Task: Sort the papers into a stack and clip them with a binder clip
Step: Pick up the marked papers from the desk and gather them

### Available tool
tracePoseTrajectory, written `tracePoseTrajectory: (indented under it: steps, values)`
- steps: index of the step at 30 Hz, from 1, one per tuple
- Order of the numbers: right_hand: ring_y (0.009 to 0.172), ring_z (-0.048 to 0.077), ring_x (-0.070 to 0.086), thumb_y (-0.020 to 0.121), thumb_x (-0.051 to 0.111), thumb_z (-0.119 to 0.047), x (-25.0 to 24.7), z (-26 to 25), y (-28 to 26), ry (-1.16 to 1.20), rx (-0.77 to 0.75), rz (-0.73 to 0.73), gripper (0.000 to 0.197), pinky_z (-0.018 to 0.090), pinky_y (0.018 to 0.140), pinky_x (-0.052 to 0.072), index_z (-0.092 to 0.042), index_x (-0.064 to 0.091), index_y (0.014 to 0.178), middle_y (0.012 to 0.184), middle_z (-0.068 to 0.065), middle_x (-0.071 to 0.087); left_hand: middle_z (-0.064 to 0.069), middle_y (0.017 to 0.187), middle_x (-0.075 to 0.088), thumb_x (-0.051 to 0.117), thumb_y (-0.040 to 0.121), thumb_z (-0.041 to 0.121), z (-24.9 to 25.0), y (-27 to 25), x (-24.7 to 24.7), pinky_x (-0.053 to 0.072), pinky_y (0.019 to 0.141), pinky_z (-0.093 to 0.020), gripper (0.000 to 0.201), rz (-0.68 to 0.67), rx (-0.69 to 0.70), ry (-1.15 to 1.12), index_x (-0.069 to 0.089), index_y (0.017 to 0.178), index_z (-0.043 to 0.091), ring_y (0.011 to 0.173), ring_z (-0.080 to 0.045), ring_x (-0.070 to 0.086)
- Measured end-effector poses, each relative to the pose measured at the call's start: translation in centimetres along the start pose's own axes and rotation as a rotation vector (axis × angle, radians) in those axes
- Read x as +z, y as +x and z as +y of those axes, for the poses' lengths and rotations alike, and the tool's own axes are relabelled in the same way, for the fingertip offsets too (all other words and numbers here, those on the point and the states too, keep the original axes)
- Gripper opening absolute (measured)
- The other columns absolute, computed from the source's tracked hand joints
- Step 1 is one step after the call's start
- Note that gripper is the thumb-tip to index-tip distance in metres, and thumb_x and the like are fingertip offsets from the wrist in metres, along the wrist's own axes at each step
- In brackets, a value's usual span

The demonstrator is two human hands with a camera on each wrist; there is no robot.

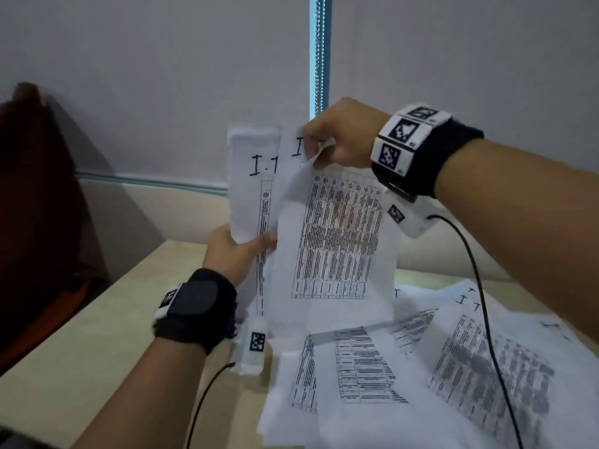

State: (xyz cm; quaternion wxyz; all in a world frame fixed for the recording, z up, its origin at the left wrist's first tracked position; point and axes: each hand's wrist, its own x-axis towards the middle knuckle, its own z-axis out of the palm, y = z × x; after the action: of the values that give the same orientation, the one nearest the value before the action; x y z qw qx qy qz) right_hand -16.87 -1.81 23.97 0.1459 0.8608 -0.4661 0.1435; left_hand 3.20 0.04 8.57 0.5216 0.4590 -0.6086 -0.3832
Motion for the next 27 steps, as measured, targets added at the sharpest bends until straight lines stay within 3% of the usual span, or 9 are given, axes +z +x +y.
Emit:
tracePoseTrajectory:
  steps: [3,7,11,13,15,17,21,24,27]
  values:
    - [0.079,0.019,0.058,0.072,0.077,-0.009,-0.4,0.0,-0.6,0.059,0.108,-0.027,0.017,0.026,0.074,0.044,-0.010,0.070,0.087,0.078,0.000,0.063,0.017,0.075,0.069,0.067,0.076,0.040,0.1,-0.4,0.7,0.043,0.055,-0.002,0.012,-0.026,0.003,-0.068,0.065,0.079,0.028,0.065,0.014,0.063]
    - [0.092,0.024,0.063,0.073,0.076,-0.013,-0.2,-0.6,-1.4,0.070,0.087,0.042,0.025,0.028,0.083,0.046,-0.011,0.070,0.097,0.095,0.008,0.070,0.013,0.083,0.070,0.082,0.068,0.025,0.0,-0.6,2.3,0.051,0.062,-0.008,0.030,0.023,0.025,-0.108,0.069,0.093,0.017,0.073,0.005,0.067]
    - [0.118,0.024,0.047,0.073,0.074,-0.037,-1.3,0.7,-5.7,0.081,0.076,0.697,0.059,0.042,0.102,0.040,-0.017,0.053,0.124,0.122,0.003,0.048,0.011,0.067,0.073,0.080,0.070,0.006,1.1,0.3,3.0,0.053,0.057,-0.013,0.026,0.027,0.004,-0.201,0.069,0.094,0.009,0.062,-0.001,0.069]
    - [0.128,0.023,0.039,0.071,0.074,-0.047,0.0,3.1,-9.8,0.265,0.360,0.959,0.079,0.043,0.109,0.034,-0.018,0.037,0.135,0.130,-0.001,0.038,0.015,0.060,0.071,0.078,0.070,0.000,1.6,0.8,2.7,0.051,0.055,-0.010,0.027,0.024,0.003,-0.251,0.069,0.095,0.006,0.058,0.001,0.067]
    - [0.132,0.021,0.035,0.055,0.078,-0.055,2.8,4.8,-13.0,0.722,0.786,0.827,0.113,0.042,0.112,0.030,-0.021,0.017,0.144,0.140,0.007,0.032,0.009,0.068,0.074,0.082,0.069,0.012,1.7,1.9,2.5,0.054,0.062,-0.012,0.039,0.018,0.008,-0.276,0.066,0.102,-0.001,0.067,-0.001,0.070]
    - [0.117,0.021,0.051,0.041,0.087,-0.046,6.0,5.4,-15.2,1.190,0.916,0.573,0.130,0.039,0.102,0.040,-0.022,0.013,0.145,0.131,0.010,0.047,-0.008,0.100,0.074,0.090,0.053,0.041,1.8,2.7,3.3,0.054,0.089,-0.031,0.086,0.012,-0.029,-0.259,0.058,0.120,-0.002,0.096,-0.019,0.069]
    - [0.092,0.017,0.068,0.044,0.086,-0.032,7.2,5.7,-15.8,1.352,0.796,0.649,0.098,0.037,0.084,0.054,-0.003,0.048,0.129,0.107,0.006,0.070,0.009,0.101,0.068,0.085,0.055,0.047,3.0,3.3,6.4,0.043,0.098,-0.036,0.055,-0.159,-0.036,-0.227,0.063,0.101,0.026,0.105,-0.017,0.062]
    - [0.094,0.017,0.067,0.074,0.073,-0.012,5.8,5.0,-15.6,1.258,0.765,0.793,0.047,0.035,0.086,0.055,-0.010,0.053,0.116,0.108,0.005,0.068,0.014,0.106,0.061,0.075,0.078,0.028,3.4,3.7,8.3,0.044,0.088,-0.025,0.049,-0.228,0.012,-0.218,0.046,0.117,0.026,0.100,-0.006,0.058]
    - [0.103,0.022,0.064,0.084,0.064,-0.006,8.1,4.3,-16.9,1.184,0.871,0.784,0.036,0.038,0.091,0.053,-0.016,0.050,0.115,0.115,0.006,0.065,0.009,0.104,0.060,0.068,0.086,0.019,1.2,3.2,9.7,0.046,0.077,-0.020,0.050,-0.149,-0.030,-0.261,0.036,0.124,0.017,0.091,-0.003,0.058]
